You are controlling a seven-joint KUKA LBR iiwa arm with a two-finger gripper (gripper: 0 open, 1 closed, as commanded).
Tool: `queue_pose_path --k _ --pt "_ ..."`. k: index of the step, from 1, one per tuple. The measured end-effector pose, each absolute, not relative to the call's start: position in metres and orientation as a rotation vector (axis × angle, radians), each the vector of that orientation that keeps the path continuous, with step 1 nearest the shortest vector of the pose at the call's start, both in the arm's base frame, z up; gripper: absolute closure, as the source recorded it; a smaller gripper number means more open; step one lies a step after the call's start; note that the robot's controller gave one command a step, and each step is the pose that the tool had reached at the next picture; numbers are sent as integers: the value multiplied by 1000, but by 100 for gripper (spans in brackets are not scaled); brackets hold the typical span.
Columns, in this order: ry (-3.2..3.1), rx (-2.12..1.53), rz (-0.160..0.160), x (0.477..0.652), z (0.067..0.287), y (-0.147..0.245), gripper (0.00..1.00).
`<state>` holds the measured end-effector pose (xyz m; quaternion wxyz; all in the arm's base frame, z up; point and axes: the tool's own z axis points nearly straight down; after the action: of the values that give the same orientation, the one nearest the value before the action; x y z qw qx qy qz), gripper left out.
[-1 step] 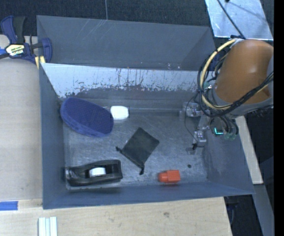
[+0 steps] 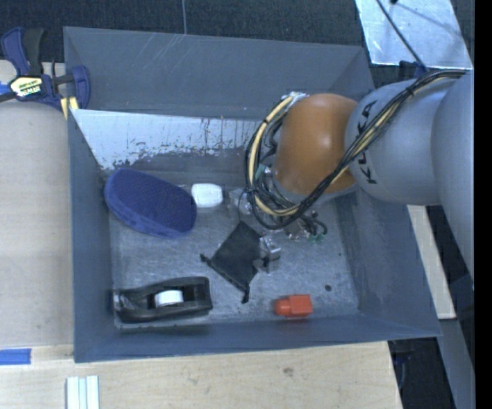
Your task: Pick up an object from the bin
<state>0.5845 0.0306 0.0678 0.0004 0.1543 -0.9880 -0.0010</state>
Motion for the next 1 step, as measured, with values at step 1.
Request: queue_pose_path --k 1 --pt "-3037 -826 -2 580 101 41 0"
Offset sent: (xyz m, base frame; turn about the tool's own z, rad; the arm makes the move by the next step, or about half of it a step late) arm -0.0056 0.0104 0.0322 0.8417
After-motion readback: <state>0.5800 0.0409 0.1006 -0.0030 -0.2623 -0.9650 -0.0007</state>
